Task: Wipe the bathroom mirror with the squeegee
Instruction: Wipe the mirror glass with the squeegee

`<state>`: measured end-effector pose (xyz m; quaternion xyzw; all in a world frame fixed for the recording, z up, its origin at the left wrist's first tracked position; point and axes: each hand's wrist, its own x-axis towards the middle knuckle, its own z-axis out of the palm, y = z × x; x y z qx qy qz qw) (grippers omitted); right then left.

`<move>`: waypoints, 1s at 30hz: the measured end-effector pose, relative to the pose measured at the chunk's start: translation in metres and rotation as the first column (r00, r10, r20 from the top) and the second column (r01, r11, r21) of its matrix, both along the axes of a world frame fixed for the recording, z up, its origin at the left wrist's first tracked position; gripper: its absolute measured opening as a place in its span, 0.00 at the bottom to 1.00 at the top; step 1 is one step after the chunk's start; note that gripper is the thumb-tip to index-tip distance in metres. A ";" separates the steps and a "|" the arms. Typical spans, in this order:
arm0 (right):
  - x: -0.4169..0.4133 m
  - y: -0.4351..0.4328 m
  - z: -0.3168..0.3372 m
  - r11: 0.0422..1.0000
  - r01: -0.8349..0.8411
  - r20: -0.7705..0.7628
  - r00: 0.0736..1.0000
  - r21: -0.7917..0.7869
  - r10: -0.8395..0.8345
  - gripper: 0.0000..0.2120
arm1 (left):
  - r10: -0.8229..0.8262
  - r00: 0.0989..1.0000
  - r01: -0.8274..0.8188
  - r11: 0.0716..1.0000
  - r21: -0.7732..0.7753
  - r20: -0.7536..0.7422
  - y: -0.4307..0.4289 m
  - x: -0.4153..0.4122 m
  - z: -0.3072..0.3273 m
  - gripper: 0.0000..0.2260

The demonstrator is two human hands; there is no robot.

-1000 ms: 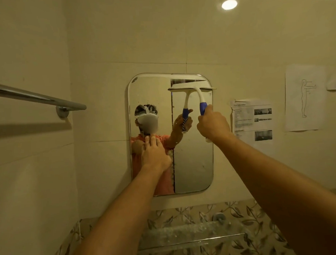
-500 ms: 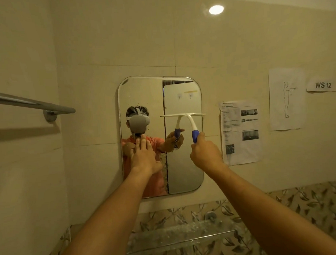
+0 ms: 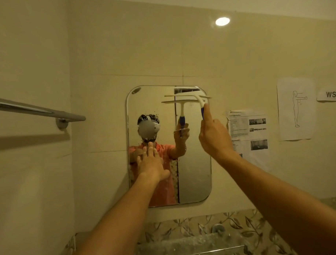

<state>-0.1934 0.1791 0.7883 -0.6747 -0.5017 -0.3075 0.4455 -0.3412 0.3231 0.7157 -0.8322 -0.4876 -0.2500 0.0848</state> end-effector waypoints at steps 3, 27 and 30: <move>-0.005 0.003 0.028 1.000 0.019 0.029 0.999 0.002 -0.019 0.35 | 0.004 1.000 -0.004 1.000 0.011 0.010 0.002 0.000 -0.001 0.50; -0.022 0.025 -0.005 0.997 0.026 -0.093 0.995 -0.078 -0.034 0.32 | 0.015 0.997 -0.006 0.992 0.124 -0.076 0.013 -0.009 -0.010 0.55; -0.024 0.023 -0.024 0.995 0.030 -0.108 0.993 -0.098 -0.040 0.30 | -0.003 0.997 0.012 0.993 0.120 -0.073 0.013 -0.013 -0.010 0.52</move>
